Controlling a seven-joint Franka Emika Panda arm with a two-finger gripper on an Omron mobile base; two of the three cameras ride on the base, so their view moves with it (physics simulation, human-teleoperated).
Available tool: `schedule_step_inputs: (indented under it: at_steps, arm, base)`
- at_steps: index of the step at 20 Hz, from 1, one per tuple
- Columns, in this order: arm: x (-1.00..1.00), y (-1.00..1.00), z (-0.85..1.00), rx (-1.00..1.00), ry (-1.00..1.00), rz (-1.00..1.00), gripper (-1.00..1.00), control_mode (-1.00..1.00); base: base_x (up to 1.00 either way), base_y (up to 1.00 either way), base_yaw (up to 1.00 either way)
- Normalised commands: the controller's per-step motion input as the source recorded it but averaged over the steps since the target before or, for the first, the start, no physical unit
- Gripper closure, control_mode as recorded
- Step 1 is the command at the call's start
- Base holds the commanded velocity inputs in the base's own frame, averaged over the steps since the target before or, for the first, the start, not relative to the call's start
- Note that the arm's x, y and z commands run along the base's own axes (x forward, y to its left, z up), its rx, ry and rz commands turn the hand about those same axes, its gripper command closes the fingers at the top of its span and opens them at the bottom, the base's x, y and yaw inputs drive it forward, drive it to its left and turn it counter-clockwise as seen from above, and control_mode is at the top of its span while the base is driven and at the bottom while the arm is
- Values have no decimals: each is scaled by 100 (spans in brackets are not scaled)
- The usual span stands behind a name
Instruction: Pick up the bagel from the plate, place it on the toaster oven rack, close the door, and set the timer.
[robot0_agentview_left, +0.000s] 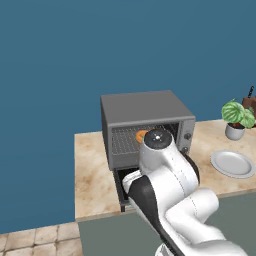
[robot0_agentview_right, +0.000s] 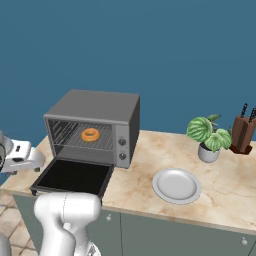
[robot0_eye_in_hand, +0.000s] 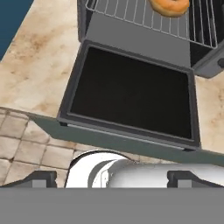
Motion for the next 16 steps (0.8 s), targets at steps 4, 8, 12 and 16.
schedule_step_inputs:
  at_steps: [4,8,12,16]
  arm:
    - [-66,76,0,-28,5,25,-100,-100]
    - [-58,46,-8,-26,1,22,-100,-100]
    - [-15,22,-28,-25,0,20,-100,-100]
    - [10,9,-34,-24,0,17,-100,-100]
  base:
    - [0,0,0]
    - [0,0,0]
    - [0,0,0]
    - [0,0,0]
